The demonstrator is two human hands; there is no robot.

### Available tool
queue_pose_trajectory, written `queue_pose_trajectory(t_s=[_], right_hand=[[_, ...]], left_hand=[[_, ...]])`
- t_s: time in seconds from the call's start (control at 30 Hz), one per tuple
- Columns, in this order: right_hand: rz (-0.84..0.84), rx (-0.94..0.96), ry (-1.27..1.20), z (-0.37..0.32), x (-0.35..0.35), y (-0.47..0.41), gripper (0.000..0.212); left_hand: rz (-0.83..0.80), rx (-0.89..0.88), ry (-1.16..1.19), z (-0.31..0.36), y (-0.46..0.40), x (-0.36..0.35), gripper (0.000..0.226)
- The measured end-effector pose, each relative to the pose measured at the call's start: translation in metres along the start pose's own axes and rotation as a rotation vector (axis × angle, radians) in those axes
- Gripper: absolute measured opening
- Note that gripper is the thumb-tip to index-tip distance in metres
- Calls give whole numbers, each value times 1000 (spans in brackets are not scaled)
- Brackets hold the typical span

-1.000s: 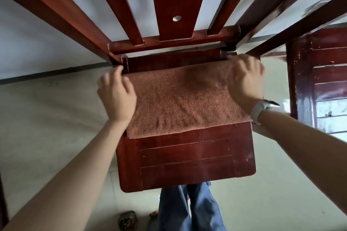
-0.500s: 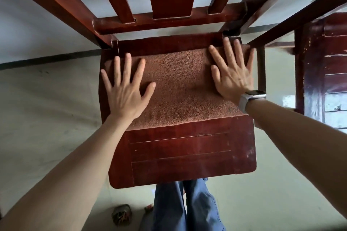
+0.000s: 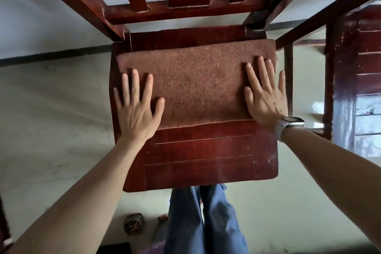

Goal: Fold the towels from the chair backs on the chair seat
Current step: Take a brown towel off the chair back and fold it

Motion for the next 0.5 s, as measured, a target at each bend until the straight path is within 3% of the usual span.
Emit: queue_pose_trajectory(t_s=[0.1,0.2,0.3,0.5], right_hand=[[134,-55,-232,7,15,1,52],[312,-361,-478,37,28,12,37],[251,-650,-596,53,23,20,25],[101,-735,-605,48,24,12,19]], left_hand=[[-3,18,-8,3,1,4,65],[19,-25,-17,18,11,10,62],[3,-65,-3,35,23,8,59],[-106,12,13,34,31,-3,61]])
Point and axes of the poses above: each hand's wrist, its own y-axis away from the middle knuckle, its own x-axis out of the back of the hand, z = x × y, the point moved 8 cm from there along -y, towards the middle knuckle, and after that the axes turned 1 degree about -y, right-handed, at the moved point
